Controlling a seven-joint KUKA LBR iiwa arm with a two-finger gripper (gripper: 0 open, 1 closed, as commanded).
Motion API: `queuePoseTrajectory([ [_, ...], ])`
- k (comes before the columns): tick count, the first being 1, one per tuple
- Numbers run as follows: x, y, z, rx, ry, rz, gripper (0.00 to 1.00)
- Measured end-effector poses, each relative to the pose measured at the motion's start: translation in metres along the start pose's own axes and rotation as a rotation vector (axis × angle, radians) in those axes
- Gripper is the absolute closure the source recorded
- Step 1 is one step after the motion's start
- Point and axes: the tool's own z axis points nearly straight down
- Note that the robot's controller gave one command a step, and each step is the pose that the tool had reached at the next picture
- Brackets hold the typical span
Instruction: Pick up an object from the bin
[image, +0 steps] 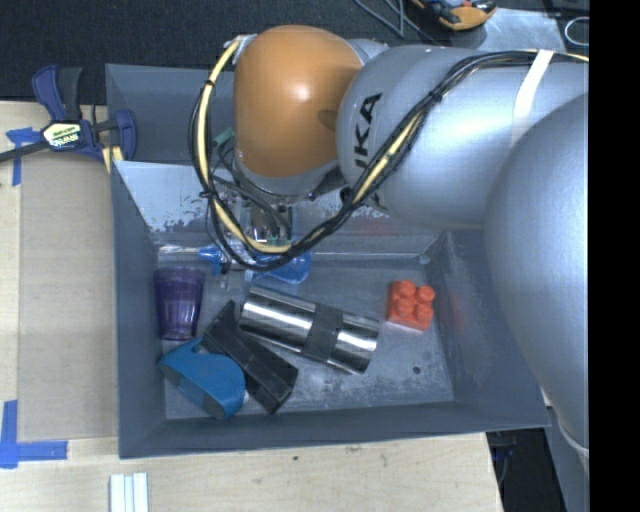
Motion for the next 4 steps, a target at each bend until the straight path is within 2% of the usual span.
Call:
queuePoseTrajectory([
  [1,-0.002,-0.001,-0.006,-0.001,-0.008,0.004,0.0],
  [2,0.001,-0.035,0.089,-0.004,-0.009,0.069,0.0],
  [3,-0.007,-0.064,0.092,-0.007,-0.025,-0.003,0.0],
  [4,-0.002,-0.062,0.105,-0.011,-0.027,0.056,0.0],
])
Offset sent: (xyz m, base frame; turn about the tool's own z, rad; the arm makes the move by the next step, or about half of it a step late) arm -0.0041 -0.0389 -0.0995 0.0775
